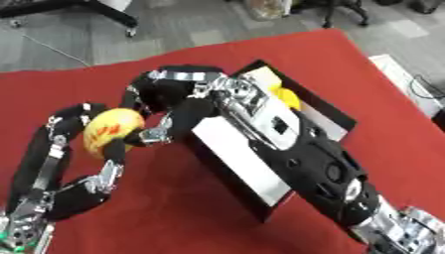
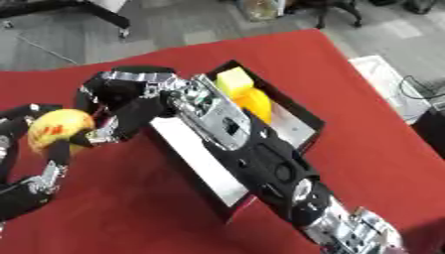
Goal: Pick up the objects with one hand, pass them to the other hand, and then place them into the box on the other side of the table.
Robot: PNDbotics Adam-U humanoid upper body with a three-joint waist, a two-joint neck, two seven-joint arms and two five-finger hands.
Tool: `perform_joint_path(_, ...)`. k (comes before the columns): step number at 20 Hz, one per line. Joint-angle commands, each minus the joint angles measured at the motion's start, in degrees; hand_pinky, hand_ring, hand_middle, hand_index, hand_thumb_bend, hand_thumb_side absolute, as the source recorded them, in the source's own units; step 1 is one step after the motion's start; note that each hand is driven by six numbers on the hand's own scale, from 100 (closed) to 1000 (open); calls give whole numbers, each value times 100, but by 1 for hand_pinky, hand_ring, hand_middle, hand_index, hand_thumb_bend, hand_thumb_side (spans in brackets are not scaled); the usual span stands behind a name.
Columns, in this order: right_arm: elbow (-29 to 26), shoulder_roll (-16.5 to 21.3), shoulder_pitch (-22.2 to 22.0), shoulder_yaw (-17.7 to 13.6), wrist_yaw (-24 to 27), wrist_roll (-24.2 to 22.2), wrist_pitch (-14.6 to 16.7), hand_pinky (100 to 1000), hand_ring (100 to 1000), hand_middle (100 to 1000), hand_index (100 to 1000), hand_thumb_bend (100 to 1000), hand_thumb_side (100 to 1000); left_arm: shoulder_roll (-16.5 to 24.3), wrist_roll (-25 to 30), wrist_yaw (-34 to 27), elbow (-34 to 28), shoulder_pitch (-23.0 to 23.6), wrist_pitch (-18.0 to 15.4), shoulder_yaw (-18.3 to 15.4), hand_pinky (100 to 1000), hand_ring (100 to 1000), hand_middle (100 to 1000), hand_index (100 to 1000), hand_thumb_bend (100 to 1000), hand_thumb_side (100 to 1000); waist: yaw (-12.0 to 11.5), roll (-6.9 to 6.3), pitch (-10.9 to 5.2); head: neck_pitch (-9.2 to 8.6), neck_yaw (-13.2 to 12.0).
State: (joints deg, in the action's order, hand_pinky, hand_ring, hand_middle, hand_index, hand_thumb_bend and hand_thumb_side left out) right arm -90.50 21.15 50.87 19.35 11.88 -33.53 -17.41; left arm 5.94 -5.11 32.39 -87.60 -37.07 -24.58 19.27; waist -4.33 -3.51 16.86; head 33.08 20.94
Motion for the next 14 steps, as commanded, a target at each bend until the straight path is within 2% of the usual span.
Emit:
perform_joint_path(1, -149, 13, 138, -95, 206, 23, -19, 726, 697, 562, 417, 274, 100, 24, -78, 145, 35, -47, 64, 0, 889, 786, 711, 873, 100, 450, -2, -67, -34, -16, 55)
perform_joint_path(5, -166, 47, 136, -177, 319, 299, -91, 719, 662, 529, 390, 287, 100, 58, -212, 214, -15, -24, 125, 4, 904, 808, 743, 915, 100, 530, 0, -66, -49, 4, 97)
perform_joint_path(6, -181, 57, 136, -190, 346, 356, -112, 720, 639, 518, 382, 290, 100, 65, -235, 226, -24, -12, 135, 8, 911, 814, 750, 925, 149, 592, 4, -67, -52, 7, 103)
perform_joint_path(9, -251, 103, 127, -207, 424, 461, -162, 719, 628, 517, 381, 290, 100, 90, -307, 250, -27, 47, 190, -2, 915, 817, 753, 932, 216, 655, 11, -72, -66, 29, 120)
perform_joint_path(10, -271, 122, 119, -217, 442, 482, -173, 719, 626, 517, 381, 289, 100, 103, -346, 252, -11, 73, 238, -28, 917, 817, 752, 934, 219, 690, 13, -75, -73, 39, 126)
perform_joint_path(14, -352, 232, 65, -294, 511, 558, -189, 719, 628, 521, 384, 289, 100, 218, -561, 182, 30, 177, 525, -158, 919, 812, 745, 921, 159, 732, 46, -85, -117, 102, 202)
